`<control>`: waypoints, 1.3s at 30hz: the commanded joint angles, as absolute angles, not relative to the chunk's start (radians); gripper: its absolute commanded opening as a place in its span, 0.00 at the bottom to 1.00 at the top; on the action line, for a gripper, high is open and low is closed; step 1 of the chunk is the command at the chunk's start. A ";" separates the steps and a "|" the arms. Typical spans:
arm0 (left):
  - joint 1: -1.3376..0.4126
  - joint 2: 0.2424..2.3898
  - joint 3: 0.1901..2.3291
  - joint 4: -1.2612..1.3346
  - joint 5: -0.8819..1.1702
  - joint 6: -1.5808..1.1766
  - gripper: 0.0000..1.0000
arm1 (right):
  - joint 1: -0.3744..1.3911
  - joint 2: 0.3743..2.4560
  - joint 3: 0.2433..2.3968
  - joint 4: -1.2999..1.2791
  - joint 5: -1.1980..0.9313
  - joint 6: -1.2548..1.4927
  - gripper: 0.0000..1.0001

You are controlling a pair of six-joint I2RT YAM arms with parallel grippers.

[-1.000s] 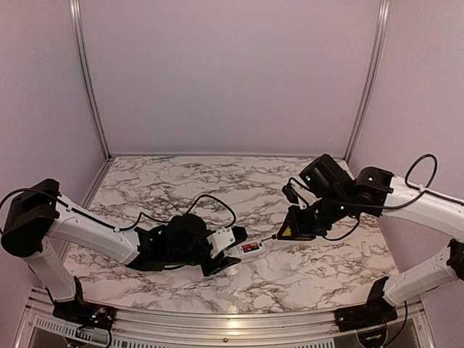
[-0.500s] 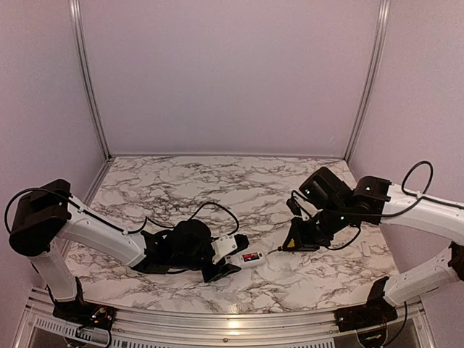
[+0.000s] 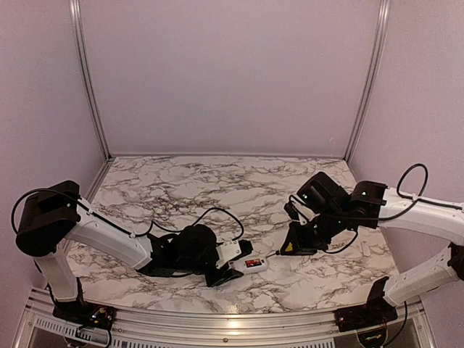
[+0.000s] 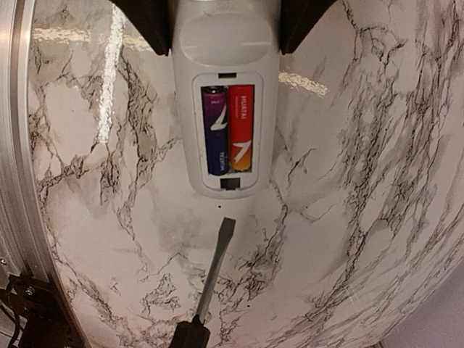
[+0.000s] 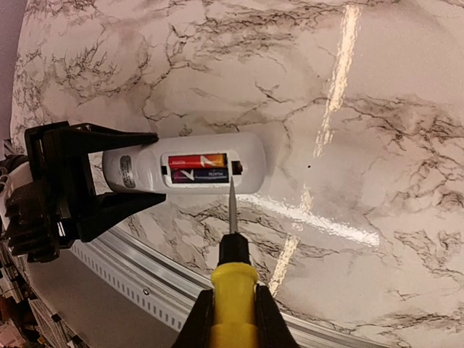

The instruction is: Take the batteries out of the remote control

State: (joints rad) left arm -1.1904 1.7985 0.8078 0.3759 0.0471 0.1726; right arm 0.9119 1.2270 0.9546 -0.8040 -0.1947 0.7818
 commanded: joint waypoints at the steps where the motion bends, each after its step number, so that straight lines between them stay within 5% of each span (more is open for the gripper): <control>1: -1.200 1.818 0.852 0.376 0.060 0.161 0.00 | 0.922 1.241 0.950 -0.770 -0.201 0.775 0.00; 39: -1.209 1.861 0.888 0.350 0.063 0.169 0.00 | 0.922 1.299 0.897 -0.735 -0.224 0.752 0.00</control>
State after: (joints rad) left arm -1.2037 1.8454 0.8528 0.3511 0.0521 0.1650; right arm 0.9119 1.2911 0.9070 -0.7471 -0.2192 0.7597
